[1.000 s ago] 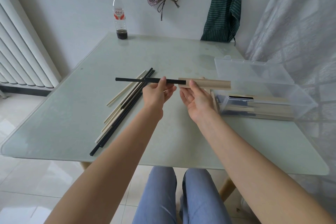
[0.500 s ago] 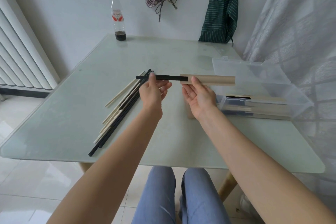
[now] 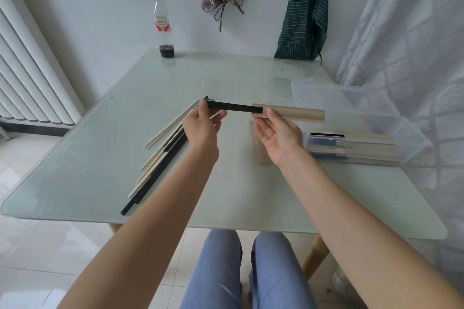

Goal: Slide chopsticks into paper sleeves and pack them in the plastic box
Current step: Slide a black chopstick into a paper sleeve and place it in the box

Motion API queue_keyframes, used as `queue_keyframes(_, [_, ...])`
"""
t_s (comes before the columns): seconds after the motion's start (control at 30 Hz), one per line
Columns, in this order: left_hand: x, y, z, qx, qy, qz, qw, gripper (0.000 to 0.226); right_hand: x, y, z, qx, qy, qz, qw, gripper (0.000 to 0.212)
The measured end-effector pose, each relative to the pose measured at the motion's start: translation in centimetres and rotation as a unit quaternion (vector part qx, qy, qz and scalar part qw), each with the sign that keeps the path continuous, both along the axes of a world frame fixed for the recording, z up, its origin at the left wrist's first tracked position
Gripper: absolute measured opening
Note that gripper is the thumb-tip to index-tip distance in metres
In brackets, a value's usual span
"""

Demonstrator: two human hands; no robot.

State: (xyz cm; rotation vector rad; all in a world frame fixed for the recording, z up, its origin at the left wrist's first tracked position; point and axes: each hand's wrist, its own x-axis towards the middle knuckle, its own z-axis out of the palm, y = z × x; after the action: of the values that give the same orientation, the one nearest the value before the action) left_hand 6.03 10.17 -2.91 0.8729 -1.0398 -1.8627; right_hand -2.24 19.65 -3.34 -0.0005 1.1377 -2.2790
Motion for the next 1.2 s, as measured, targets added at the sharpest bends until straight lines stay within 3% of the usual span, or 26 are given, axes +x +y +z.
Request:
queue_keyframes(0.23, [-1.3, 1.2, 1.1, -0.021, -0.005, -0.046, 0.999, 0.028, -1.6, 2.1, 1.1, 0.047, 0.034, 0.000, 0.998, 0.007])
queue_keyframes(0.3, [-2.4, 2.2, 1.3, -0.017, 0.002, -0.061, 0.998, 0.027, -2.4, 3.5, 1.9, 0.115, 0.079, 0.005, 0.990, 0.014])
queue_keyframes(0.37, [-3.8, 3.2, 1.6, -0.006, 0.004, -0.064, 0.998, 0.028, -3.3, 5.1, 2.5, 0.223, 0.171, -0.019, 0.959, 0.025])
queue_keyframes(0.47, [-5.6, 4.4, 1.8, -0.002, -0.002, -0.070, 0.998, 0.029, -5.4, 7.6, 2.8, 0.316, 0.336, -0.104, 0.881, 0.029])
queue_keyframes(0.53, [-6.9, 5.3, 1.6, -0.006, -0.012, -0.084, 0.996, 0.028, -6.8, 8.9, 2.8, 0.379, 0.469, -0.142, 0.785, 0.013])
queue_keyframes(0.57, [-7.6, 5.9, 1.5, -0.008, -0.019, -0.094, 0.995, 0.028, -7.6, 9.6, 2.7, 0.420, 0.524, -0.128, 0.730, 0.007])
queue_keyframes(0.63, [-8.8, 7.0, 1.4, -0.012, -0.034, -0.111, 0.993, 0.026, -9.3, 10.5, 2.3, 0.492, 0.584, -0.041, 0.644, 0.028])
queue_keyframes(0.7, [-10.0, 8.0, 1.4, -0.012, -0.035, -0.129, 0.991, 0.018, -10.6, 11.1, 2.0, 0.537, 0.600, 0.031, 0.593, 0.035])
queue_keyframes(0.77, [-11.1, 9.0, 1.6, -0.021, -0.036, -0.150, 0.988, 0.011, -11.7, 11.8, 2.0, 0.567, 0.605, 0.044, 0.558, 0.029])
queue_keyframes(0.87, [-12.1, 9.6, 1.4, -0.064, -0.080, -0.172, 0.980, 0.011, -12.8, 12.3, 2.4, 0.606, 0.584, 0.052, 0.538, 0.019])
queue_keyframes(0.93, [-12.3, 9.4, 1.3, -0.144, -0.155, -0.179, 0.961, 0.009, -13.4, 12.5, 2.4, 0.629, 0.578, 0.060, 0.517, 0.015])
queue_keyframes(1.0, [-12.3, 9.2, 1.0, -0.251, -0.244, -0.188, 0.918, 0.010, -13.9, 12.5, 2.1, 0.652, 0.573, 0.060, 0.493, 0.015])
queue_keyframes(1.1, [-12.4, 9.0, 0.5, -0.308, -0.290, -0.223, 0.878, 0.016, -14.3, 12.4, 1.3, 0.683, 0.552, 0.073, 0.473, 0.019])
queue_keyframes(1.2, [-12.3, 9.1, 0.2, -0.333, -0.295, -0.238, 0.863, 0.016, -14.4, 12.0, 1.1, 0.693, 0.524, 0.084, 0.488, 0.024])
